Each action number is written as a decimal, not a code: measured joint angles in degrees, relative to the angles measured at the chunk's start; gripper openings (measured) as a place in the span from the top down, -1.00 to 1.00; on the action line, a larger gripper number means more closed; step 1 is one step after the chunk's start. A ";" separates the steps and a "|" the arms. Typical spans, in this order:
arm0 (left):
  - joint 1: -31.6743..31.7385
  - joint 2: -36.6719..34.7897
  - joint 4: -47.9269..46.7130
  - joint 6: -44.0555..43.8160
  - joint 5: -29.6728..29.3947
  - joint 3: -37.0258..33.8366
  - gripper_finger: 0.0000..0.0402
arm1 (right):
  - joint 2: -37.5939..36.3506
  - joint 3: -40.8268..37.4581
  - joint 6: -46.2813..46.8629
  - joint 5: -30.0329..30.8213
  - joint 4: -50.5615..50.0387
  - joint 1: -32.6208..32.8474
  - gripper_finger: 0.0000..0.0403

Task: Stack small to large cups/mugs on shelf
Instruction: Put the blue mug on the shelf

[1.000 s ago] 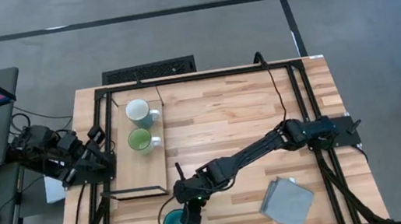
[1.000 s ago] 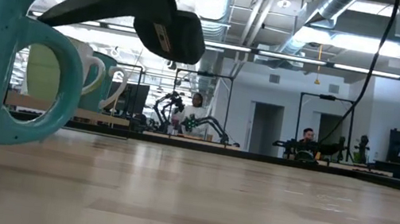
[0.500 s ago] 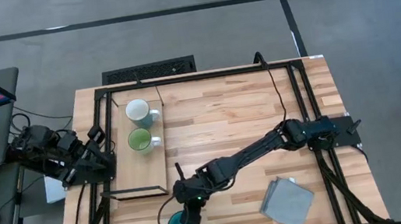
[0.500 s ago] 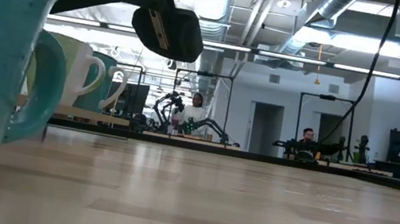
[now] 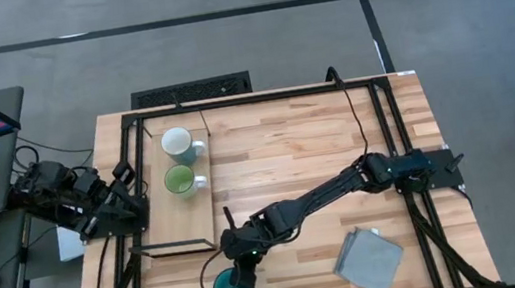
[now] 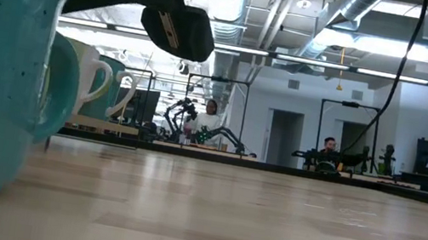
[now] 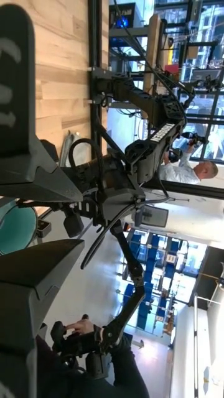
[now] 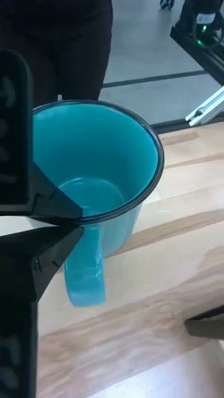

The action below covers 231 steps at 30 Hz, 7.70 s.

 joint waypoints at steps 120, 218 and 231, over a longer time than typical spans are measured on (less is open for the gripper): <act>-0.02 0.09 -1.34 -1.38 -2.64 0.04 0.51 | -6.84 11.55 -45.48 8.66 -37.95 -12.07 0.11; -0.02 0.11 -2.35 -2.36 -14.04 0.00 0.51 | -3.37 -7.43 -59.52 1.01 -17.65 -8.22 0.47; 0.00 0.11 -3.59 -2.36 -14.03 0.00 0.51 | -3.30 -5.40 -59.49 4.82 -18.91 -8.24 0.48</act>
